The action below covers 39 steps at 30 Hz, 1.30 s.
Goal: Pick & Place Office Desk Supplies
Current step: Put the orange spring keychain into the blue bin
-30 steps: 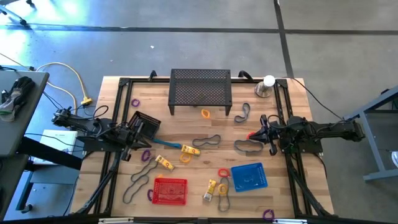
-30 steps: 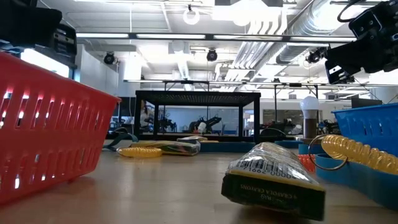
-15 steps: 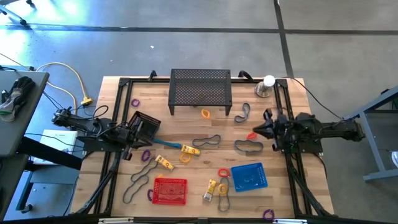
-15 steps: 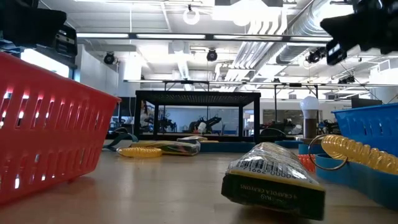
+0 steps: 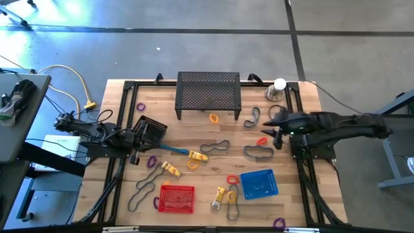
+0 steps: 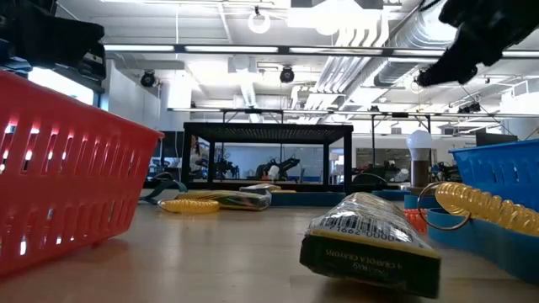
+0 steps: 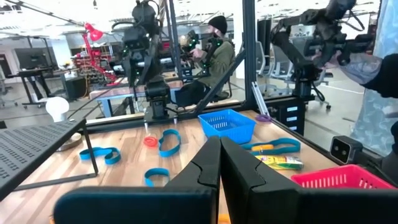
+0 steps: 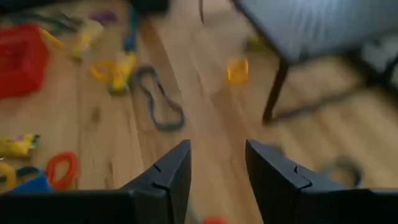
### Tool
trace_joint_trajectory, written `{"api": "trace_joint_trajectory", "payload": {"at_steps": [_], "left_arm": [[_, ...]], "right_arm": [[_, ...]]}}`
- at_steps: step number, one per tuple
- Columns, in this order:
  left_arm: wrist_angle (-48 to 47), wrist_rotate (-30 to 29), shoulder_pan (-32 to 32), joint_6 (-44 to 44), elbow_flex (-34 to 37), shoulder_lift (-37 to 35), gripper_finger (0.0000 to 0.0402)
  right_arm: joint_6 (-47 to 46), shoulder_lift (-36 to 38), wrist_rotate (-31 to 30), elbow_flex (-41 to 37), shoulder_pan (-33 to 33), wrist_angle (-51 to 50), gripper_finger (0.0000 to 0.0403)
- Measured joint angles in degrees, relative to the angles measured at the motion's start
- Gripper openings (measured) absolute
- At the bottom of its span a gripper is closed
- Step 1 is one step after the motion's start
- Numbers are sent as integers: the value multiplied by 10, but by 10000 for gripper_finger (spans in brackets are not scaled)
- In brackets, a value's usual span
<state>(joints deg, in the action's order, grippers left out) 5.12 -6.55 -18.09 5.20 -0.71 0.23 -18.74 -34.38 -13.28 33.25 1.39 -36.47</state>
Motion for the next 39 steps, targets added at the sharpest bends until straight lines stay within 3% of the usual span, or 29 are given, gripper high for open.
{"api": "trace_joint_trajectory", "payload": {"at_steps": [6,12,15,27,39], "left_arm": [[7,0,0,0,0,0,0],[14,0,0,31,0,0,0],[16,-4,0,59,0,0,0],[21,-11,0,68,0,0,0],[21,-11,0,64,0,0,0]], "right_arm": [[-81,-161,5,55,-15,-100,140],[-141,-281,51,82,-66,-169,141],[-168,-322,102,82,-98,-182,141],[-179,-419,133,82,-165,-181,141],[-134,-485,134,82,-172,-141,141]]}}
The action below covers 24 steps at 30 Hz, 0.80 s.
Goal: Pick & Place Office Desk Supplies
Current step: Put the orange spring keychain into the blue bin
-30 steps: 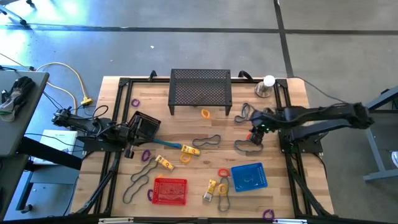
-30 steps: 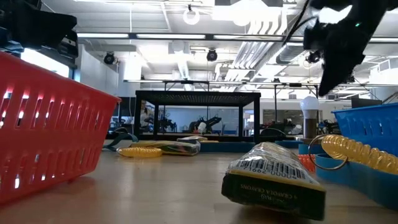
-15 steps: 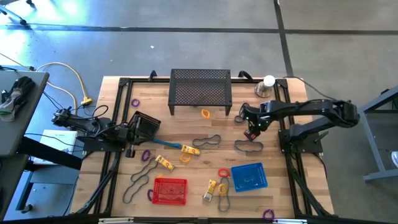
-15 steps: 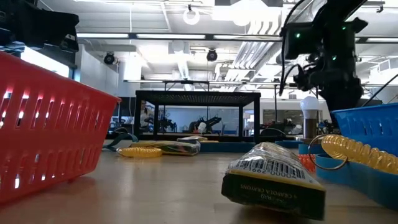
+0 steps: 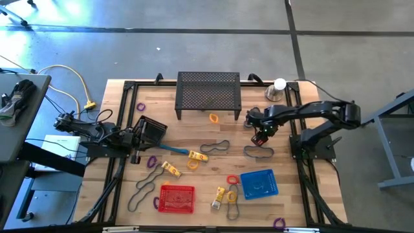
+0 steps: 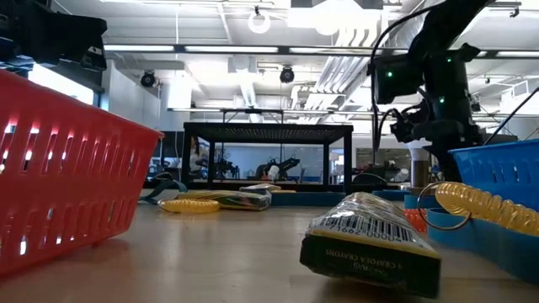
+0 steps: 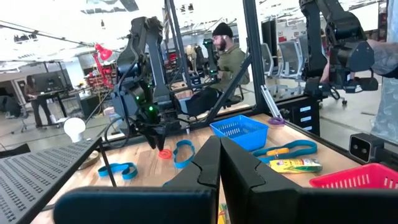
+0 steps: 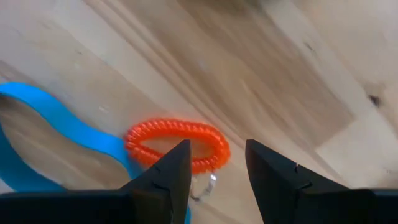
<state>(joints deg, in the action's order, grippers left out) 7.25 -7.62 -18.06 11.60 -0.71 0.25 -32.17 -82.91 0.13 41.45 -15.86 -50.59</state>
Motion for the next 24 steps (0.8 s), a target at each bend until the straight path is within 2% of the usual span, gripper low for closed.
{"api": "trace_joint_trajectory", "payload": {"at_steps": [15,24], "left_arm": [[0,0,0,2,0,0,0],[0,1,0,4,0,0,0]], "right_arm": [[40,-45,3,0,1,15,141],[40,-48,4,-4,1,25,139]]}}
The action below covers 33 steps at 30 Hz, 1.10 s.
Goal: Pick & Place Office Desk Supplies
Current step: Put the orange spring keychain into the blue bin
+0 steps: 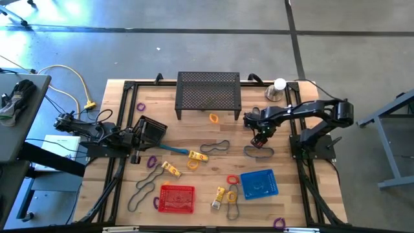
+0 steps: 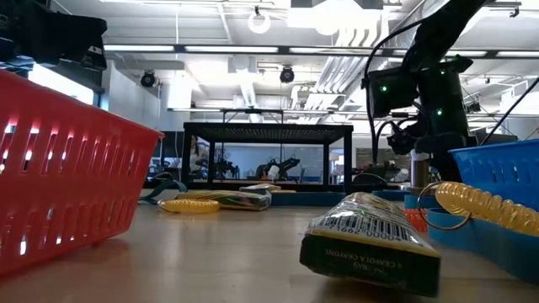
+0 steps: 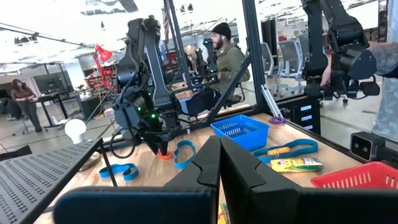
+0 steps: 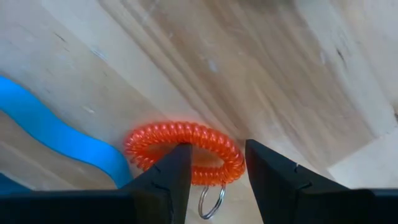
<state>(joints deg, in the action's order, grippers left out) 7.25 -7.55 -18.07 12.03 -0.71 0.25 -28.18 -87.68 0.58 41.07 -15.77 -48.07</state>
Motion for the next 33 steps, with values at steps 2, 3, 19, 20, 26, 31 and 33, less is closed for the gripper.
{"api": "trace_joint_trajectory", "payload": {"at_steps": [2,3,19,20,26,31,33], "left_arm": [[0,0,0,0,0,0,0],[0,0,0,0,0,0,0],[0,0,0,-3,0,0,0],[0,0,0,-6,0,0,0],[0,0,0,-14,0,0,0],[1,0,0,-17,0,0,0],[1,0,0,-23,0,0,0]], "right_arm": [[3,2,1,-7,0,14,132],[7,2,1,-11,0,21,127],[33,7,-66,-12,34,15,10],[25,8,-84,-6,45,5,8],[-16,24,-169,61,108,-80,6],[-58,25,-196,136,163,-167,6],[-78,25,-189,168,189,-205,5]]}}
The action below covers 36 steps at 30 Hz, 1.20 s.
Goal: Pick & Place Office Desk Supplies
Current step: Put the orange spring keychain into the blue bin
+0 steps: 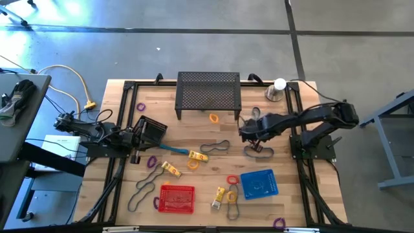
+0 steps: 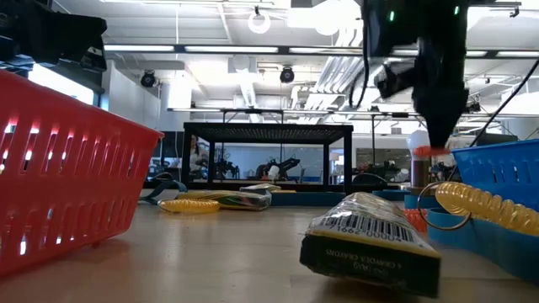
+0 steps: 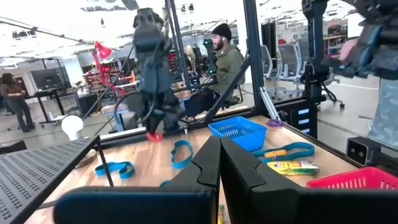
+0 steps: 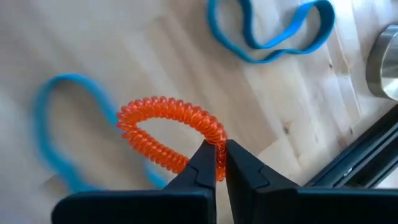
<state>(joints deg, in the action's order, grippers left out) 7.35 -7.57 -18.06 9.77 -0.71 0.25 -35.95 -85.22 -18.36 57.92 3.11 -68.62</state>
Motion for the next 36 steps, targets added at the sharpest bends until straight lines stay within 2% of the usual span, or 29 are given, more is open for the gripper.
{"api": "trace_joint_trajectory", "payload": {"at_steps": [9,15,17,20,27,30,36], "left_arm": [[0,0,0,-7,0,0,0],[0,0,0,-10,0,0,0],[0,0,0,-10,0,0,0],[0,0,0,-11,0,0,0],[0,0,0,-12,0,0,0],[-1,0,0,-12,0,0,0],[-14,0,0,-16,0,0,0]], "right_arm": [[-119,1,109,114,133,-69,5],[-262,1,212,128,222,-63,5],[-311,0,229,128,247,-56,5],[-378,-5,230,127,279,-32,5],[-432,-31,148,105,326,75,5],[-442,-57,158,103,324,73,5],[-449,-105,215,103,305,83,12]]}}
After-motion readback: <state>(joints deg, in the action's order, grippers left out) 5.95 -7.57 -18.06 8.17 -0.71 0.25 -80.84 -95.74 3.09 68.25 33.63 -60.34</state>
